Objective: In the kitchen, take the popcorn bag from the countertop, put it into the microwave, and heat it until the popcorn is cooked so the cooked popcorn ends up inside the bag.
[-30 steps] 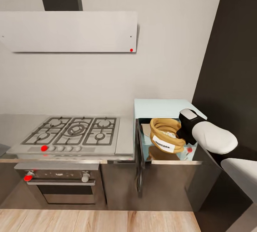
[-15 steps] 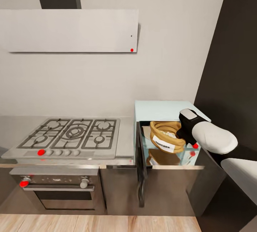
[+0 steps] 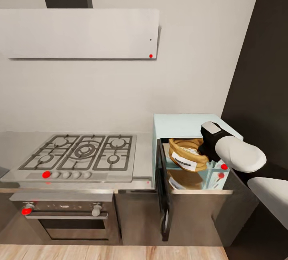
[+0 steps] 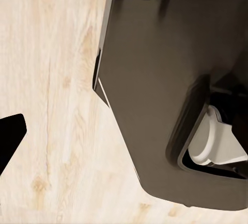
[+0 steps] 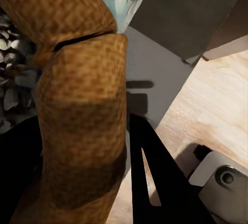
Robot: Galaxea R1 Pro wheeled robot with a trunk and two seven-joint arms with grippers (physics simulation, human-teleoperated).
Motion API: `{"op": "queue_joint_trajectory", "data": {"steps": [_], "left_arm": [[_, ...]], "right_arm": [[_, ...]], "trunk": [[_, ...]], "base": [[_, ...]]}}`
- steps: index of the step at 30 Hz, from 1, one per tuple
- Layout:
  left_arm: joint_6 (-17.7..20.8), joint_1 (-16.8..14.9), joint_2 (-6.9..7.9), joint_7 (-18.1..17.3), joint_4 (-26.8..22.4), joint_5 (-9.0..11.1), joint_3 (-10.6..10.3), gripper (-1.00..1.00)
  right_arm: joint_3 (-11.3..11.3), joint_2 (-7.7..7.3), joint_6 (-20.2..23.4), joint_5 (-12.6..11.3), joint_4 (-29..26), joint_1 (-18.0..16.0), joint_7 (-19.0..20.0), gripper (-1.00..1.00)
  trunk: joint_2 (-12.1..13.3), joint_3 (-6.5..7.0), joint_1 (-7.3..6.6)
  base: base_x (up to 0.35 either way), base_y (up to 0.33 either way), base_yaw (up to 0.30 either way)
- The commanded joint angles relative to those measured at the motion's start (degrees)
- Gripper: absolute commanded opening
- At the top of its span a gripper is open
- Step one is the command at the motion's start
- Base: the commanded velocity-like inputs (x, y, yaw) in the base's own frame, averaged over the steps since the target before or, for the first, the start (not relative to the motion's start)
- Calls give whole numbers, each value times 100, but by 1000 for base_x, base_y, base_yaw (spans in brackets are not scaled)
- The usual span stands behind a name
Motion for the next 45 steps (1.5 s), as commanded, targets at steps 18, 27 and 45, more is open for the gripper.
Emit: {"op": "queue_joint_trajectory", "data": {"steps": [18, 27, 45], "left_arm": [[35, 0, 1, 3, -9, 2, 20, 100], [35, 0, 3, 2, -13, 2, 20, 100], [35, 0, 0, 2, -11, 2, 20, 100]], "right_arm": [[-66, -2, -23, -100, -12, -21, 15, -100], [-66, -2, -23, -100, -12, -20, 15, -100], [-66, -2, -23, -100, -12, -22, 15, 100]], "trunk": [[-17, -11, 3], [-17, -11, 3], [-17, -11, 3]], "base": [[78, 26, 0], [24, -7, 0], [0, 0, 0]]}}
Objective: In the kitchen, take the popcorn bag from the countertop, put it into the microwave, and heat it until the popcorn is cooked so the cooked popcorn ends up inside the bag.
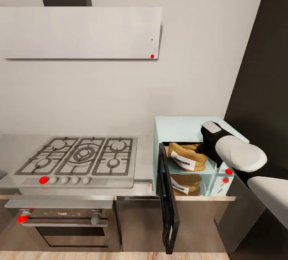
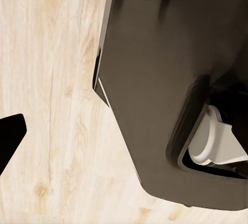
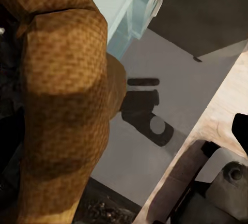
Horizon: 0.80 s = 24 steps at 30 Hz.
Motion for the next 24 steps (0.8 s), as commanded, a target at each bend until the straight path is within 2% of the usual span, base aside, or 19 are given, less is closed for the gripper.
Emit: {"op": "queue_joint_trajectory", "data": {"steps": [1, 10, 18, 24], "left_arm": [[36, 1, -1, 2, -19, 3, 22, 100], [36, 1, 0, 2, -21, 3, 22, 100], [36, 1, 0, 2, -19, 3, 22, 100], [36, 1, 3, 2, -20, 3, 22, 100]], "right_arm": [[47, -1, 51, -57, -6, -4, -24, 100], [44, -1, 51, -114, -10, -8, 25, 100], [30, -20, 52, -118, -35, -9, 319, 100], [30, -70, 54, -127, -39, -5, 344, 100]], "trunk": [[-12, -13, 4], [-12, -13, 4], [-12, -13, 4], [-12, -13, 4]], "base": [[0, 0, 0], [0, 0, 0], [0, 0, 0], [0, 0, 0]]}}
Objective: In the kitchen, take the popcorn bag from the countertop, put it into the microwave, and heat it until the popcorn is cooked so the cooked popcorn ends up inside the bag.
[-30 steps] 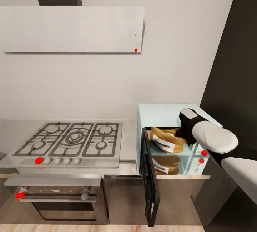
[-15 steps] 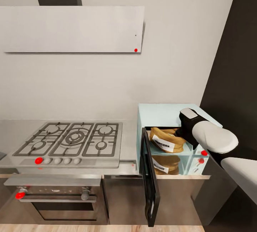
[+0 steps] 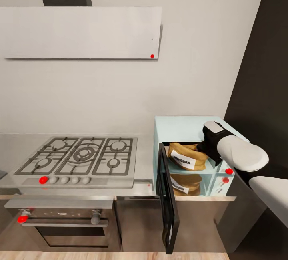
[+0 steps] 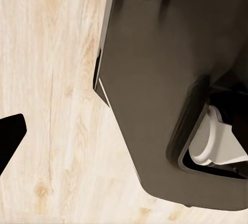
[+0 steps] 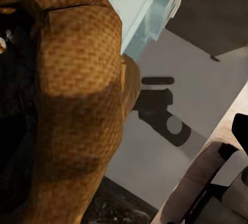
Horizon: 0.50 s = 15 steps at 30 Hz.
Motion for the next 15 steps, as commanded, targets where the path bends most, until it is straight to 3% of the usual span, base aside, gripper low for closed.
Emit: {"op": "queue_joint_trajectory", "data": {"steps": [1, 5, 10, 15], "left_arm": [[36, 1, -2, 2, -19, 3, 22, 100], [36, 1, -3, 2, -16, 3, 22, 100], [36, 1, -2, 2, -14, 3, 22, 100], [36, 1, -2, 2, -17, 3, 22, 100]], "right_arm": [[47, -7, 51, -57, -4, -3, -24, 100], [47, -10, 41, -62, 0, 0, 6, 100], [21, -10, 39, -57, 0, 29, 408, 100], [-293, -10, 28, -57, 0, 63, 632, 100]], "trunk": [[-12, -13, 4], [-12, -13, 4], [-12, -13, 4], [-12, -13, 4]], "base": [[0, 0, 0], [0, 0, 0], [0, 0, 0], [0, 0, 0]]}}
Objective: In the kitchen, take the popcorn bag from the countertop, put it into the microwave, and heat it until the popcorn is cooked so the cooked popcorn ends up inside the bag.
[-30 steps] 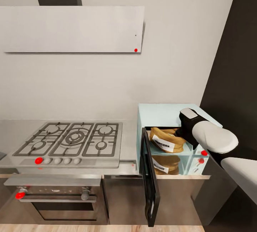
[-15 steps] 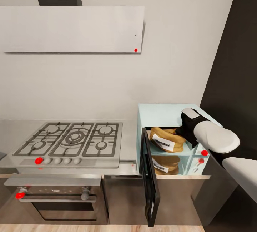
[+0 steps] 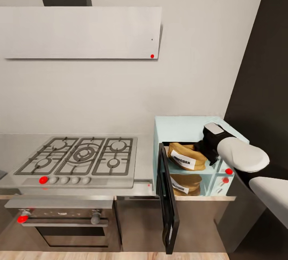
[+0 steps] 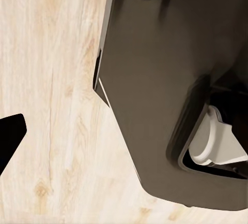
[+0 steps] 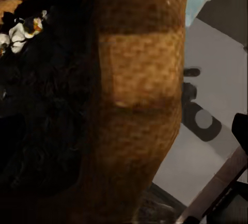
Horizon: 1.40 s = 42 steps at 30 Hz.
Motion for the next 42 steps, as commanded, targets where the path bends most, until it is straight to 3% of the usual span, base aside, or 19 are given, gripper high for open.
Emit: {"op": "queue_joint_trajectory", "data": {"steps": [1, 6, 26, 42], "left_arm": [[35, 0, -4, 2, -17, 2, 22, 100], [35, 0, -2, 2, -16, 2, 22, 100], [35, 0, -7, 2, -15, 2, 22, 100], [35, 0, -9, 2, -16, 2, 22, 100]], "right_arm": [[-36, -4, -21, -105, -15, 18, 88, 100], [-92, -19, -21, -105, -17, 109, 275, 100], [-94, -36, -21, -105, -16, 141, 288, 100], [-94, -36, -21, -110, -15, 141, 288, 100]], "trunk": [[-13, -10, 4], [-13, -10, 4], [-13, -8, 4], [-13, 131, 4]], "base": [[0, 0, 0], [0, 0, 0], [-29, -18, 0], [0, 0, 0]]}}
